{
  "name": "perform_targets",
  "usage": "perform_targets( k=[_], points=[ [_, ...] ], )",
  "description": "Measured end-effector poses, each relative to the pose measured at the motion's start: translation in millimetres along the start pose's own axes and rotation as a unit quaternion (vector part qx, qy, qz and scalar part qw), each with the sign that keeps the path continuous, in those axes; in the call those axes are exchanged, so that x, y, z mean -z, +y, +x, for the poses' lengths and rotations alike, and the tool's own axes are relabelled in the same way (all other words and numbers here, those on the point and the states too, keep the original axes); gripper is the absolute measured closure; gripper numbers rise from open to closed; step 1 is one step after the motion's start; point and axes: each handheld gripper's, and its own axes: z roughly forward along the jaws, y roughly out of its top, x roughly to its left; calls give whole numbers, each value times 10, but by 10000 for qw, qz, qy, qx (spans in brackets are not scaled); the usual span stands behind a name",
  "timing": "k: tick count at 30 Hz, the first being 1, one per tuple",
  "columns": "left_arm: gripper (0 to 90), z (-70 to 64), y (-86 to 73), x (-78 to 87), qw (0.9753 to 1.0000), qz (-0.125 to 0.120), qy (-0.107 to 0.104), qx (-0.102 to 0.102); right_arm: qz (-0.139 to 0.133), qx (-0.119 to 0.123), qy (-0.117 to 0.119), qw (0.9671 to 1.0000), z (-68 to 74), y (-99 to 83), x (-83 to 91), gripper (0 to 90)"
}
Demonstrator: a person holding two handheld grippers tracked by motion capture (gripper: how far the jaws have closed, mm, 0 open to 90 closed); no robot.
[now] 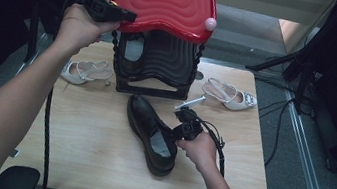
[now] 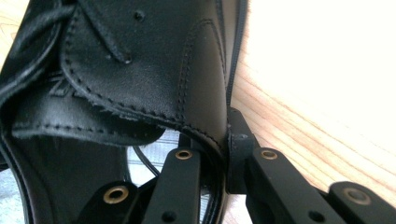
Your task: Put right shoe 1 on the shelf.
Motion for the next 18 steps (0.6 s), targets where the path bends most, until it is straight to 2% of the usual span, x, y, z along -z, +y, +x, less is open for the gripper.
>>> perform_targets(
  k=[4, 8, 17, 18],
  points=[
    [900, 2, 2, 0, 10000, 11, -3, -4, 20, -38, 122, 9999, -3, 15, 13, 871],
    [900, -1, 6, 0, 10000, 29, 10, 16, -142, -73, 301, 9994, -18, 14, 98, 873],
    [900, -14, 17, -3, 9999, 94, 74, -17, -513, -173, 278, 9981, -46, -42, 529, 873],
    [900, -16, 17, -3, 9999, 109, 90, -33, -527, -249, 280, 9979, -49, -46, 585, 873]
  ],
)
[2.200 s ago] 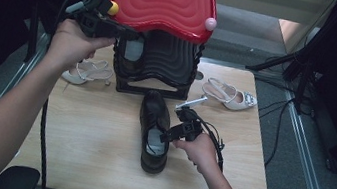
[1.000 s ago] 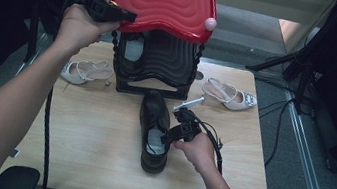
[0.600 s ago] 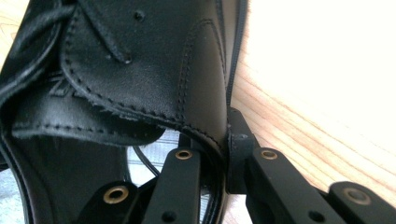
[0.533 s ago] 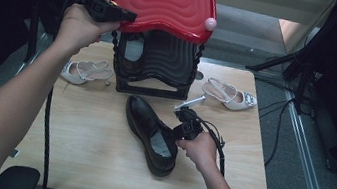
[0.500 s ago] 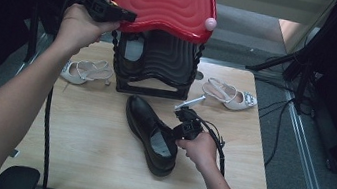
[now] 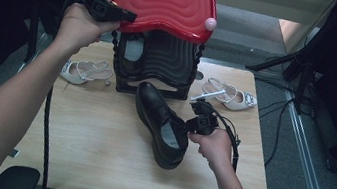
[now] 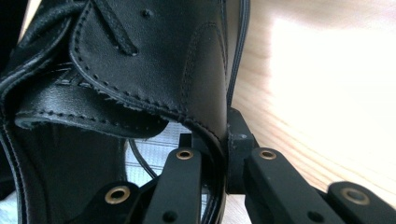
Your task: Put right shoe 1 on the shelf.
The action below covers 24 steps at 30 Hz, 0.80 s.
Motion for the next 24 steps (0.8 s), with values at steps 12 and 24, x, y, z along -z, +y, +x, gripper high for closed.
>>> perform_targets(
  k=[12, 24],
  points=[
    [900, -7, 6, -2, 10000, 25, 19, 1, -793, -276, -253, 9962, 6, 293, 375, 874],
    [900, -6, 1, -1, 10000, 14, 11, -26, -1589, -765, -443, 9833, 94, 794, 318, 876]
  ],
)
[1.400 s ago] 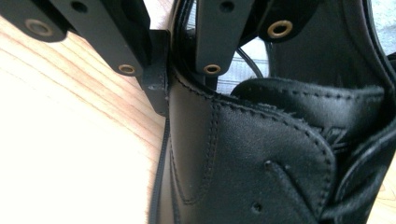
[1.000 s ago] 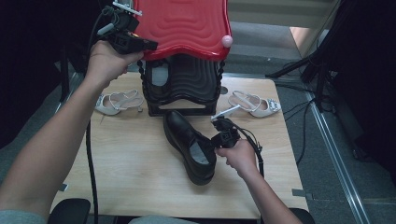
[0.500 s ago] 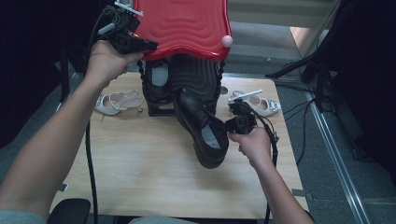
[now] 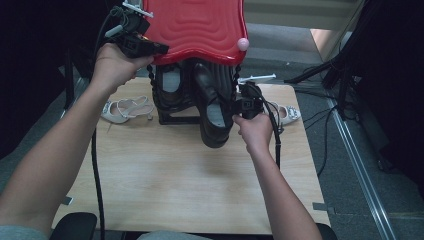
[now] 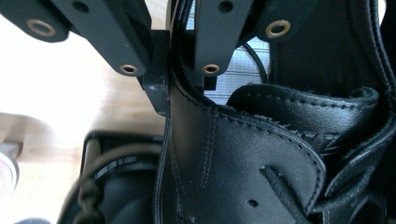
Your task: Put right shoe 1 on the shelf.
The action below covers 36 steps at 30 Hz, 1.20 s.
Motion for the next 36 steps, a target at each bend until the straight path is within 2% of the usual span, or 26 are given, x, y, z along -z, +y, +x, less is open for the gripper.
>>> perform_targets(
  k=[3, 5, 9, 13, 16, 20, 23, 24, 26, 28, 32, 36],
  points=[
    [900, -2, -1, 0, 10000, 1, 6, -10, -196, -127, -21, 9997, 40, 65, -46, 875],
    [900, -2, -1, 1, 10000, 3, 8, -14, -353, -91, -75, 9993, 70, 94, -81, 875],
    [900, -2, -3, 0, 10000, -9, 7, -23, -772, -187, -252, 9965, 169, 120, -153, 875],
    [900, -3, -7, 0, 10000, -29, 5, -28, -1167, -384, -324, 9919, 249, 164, -233, 875],
    [900, -1, -9, 0, 10000, -34, -3, -45, -1357, -450, -457, 9887, 342, 211, -280, 873],
    [900, 9, -13, -3, 10000, -74, 7, -36, -1737, -529, -612, 9815, 411, 243, -363, 871],
    [900, 6, -11, -5, 10000, -74, 1, -48, -1756, -520, -646, 9810, 408, 241, -398, 864],
    [900, 3, -11, -6, 10000, -76, -9, -54, -1708, -479, -686, 9818, 401, 239, -404, 856],
    [900, -5, -10, -4, 10000, -51, -2, -64, -1432, -379, -797, 9857, 380, 237, -432, 825],
    [900, -1, -15, -3, 10000, -72, -12, -62, -1477, -305, -918, 9843, 369, 211, -469, 821],
    [900, -5, -12, -7, 10000, -72, -7, -56, -1483, -303, -891, 9845, 359, 203, -466, 805],
    [900, 1, -17, -4, 9999, -74, -14, -73, -1470, -311, -793, 9855, 366, 190, -473, 737]
  ],
)
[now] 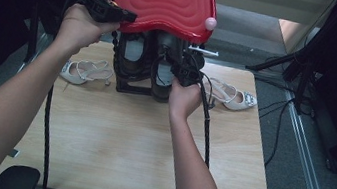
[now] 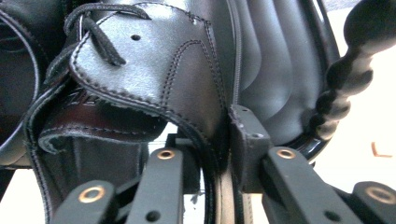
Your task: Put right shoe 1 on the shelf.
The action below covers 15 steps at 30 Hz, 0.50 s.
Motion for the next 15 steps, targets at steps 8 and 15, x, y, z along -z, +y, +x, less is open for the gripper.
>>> perform_targets(
  k=[8, 15],
  points=[
    [900, -6, -4, 0, 10000, -17, 9, 3, 183, 78, 277, 9994, -19, -19, 7, 628],
    [900, -8, -3, -1, 10000, -12, 17, 0, 352, 227, 315, 9986, 6, -41, 3, 588]
  ],
)
